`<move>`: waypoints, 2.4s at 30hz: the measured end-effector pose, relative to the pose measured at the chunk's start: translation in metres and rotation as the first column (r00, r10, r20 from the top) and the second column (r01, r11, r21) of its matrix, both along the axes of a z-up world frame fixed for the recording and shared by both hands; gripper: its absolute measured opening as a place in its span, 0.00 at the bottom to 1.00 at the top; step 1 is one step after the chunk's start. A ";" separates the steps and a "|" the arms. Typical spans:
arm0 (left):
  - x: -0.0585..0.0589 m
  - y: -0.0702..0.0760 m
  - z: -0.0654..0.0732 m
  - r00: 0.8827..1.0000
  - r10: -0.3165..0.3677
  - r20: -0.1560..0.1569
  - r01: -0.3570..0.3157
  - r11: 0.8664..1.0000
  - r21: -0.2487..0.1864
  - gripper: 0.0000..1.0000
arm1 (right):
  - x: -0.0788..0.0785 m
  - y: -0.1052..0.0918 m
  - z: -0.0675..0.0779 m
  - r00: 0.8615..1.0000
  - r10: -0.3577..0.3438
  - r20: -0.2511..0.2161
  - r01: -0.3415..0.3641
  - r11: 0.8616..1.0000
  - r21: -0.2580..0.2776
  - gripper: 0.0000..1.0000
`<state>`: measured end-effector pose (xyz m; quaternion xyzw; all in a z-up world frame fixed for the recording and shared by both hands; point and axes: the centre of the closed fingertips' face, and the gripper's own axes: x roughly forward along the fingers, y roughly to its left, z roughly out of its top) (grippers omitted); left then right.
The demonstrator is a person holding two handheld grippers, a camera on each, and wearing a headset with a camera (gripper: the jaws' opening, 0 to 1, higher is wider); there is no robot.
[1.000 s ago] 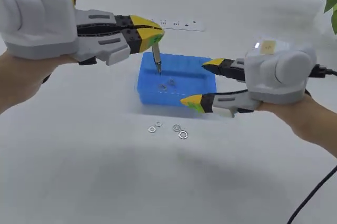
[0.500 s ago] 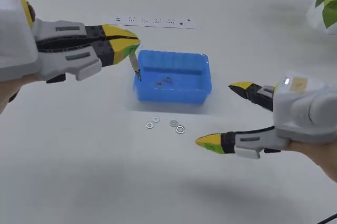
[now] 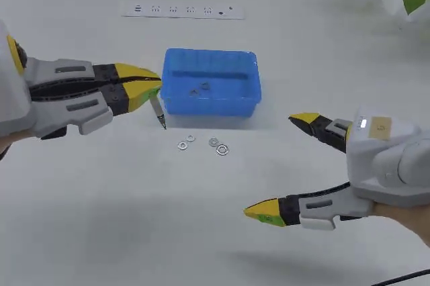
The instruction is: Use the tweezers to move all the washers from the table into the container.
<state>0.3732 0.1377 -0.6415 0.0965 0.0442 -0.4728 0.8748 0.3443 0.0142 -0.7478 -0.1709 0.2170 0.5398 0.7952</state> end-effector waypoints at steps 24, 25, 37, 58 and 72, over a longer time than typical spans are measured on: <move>0.002 -0.029 -0.028 0.995 -0.076 -0.067 0.076 0.997 0.008 0.04 | -0.030 0.016 -0.011 0.993 0.051 -0.111 -0.045 0.998 0.052 1.00; 0.002 -0.029 -0.028 0.995 -0.079 -0.068 0.079 0.997 0.008 0.04 | -0.031 0.016 -0.011 0.992 0.053 -0.113 -0.047 0.997 0.054 1.00; 0.004 -0.033 -0.040 0.993 -0.094 -0.065 0.096 0.995 0.029 0.04 | -0.040 0.013 -0.017 0.988 0.078 -0.137 -0.074 0.997 0.036 0.99; 0.002 -0.033 -0.046 0.991 -0.116 -0.068 0.120 0.991 0.054 0.04 | -0.036 0.020 -0.017 0.987 0.064 -0.148 -0.055 0.997 0.061 0.96; 0.005 -0.031 -0.047 0.964 -0.209 -0.166 0.220 0.974 0.047 0.04 | -0.005 0.074 -0.003 0.980 0.168 -0.105 -0.159 0.983 0.092 0.82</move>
